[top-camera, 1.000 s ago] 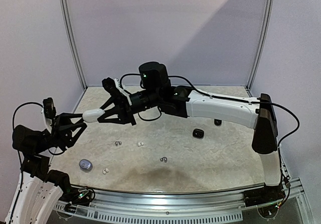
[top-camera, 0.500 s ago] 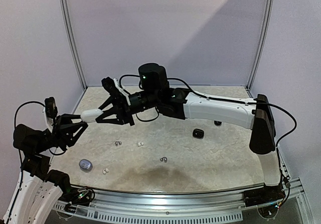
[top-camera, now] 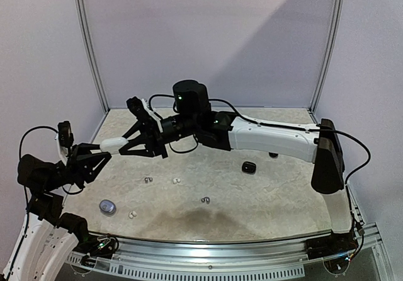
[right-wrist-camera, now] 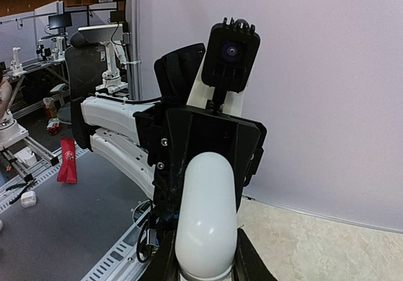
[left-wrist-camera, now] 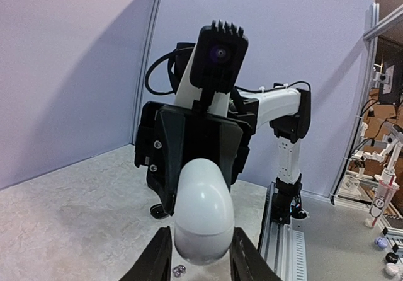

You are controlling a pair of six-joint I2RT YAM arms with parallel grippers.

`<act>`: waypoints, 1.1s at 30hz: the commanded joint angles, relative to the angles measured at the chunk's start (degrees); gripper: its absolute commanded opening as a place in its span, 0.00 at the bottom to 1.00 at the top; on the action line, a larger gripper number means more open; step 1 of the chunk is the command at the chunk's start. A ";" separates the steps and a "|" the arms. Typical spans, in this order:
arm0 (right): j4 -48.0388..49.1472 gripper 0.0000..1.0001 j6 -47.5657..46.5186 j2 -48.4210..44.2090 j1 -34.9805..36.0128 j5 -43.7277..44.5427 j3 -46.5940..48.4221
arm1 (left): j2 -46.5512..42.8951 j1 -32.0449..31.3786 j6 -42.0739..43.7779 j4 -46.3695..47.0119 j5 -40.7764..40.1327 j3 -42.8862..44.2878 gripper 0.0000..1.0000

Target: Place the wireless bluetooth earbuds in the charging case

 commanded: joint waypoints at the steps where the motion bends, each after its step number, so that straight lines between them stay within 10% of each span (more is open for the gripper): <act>1: -1.42 0.00 0.19 2.71 0.63 -0.35 3.24 | 0.73 -0.70 -0.34 1.43 0.76 -0.60 0.33; 9: -2.49 0.00 -0.42 3.26 0.92 -0.09 4.08 | 0.30 -0.66 0.13 1.62 1.10 -0.60 0.00; 14: -3.05 0.00 -0.44 3.37 0.88 0.98 4.12 | 0.12 -0.70 0.27 1.54 0.87 -0.22 0.00; 20: -5.55 0.66 1.62 3.45 0.90 13.93 4.18 | -3.08 2.75 7.05 -8.19 -10.03 1.89 0.00; 33: -21.17 0.76 -5.02 16.55 8.45 28.96 6.90 | -9.60 9.81 14.89 -20.84 -27.04 3.53 0.00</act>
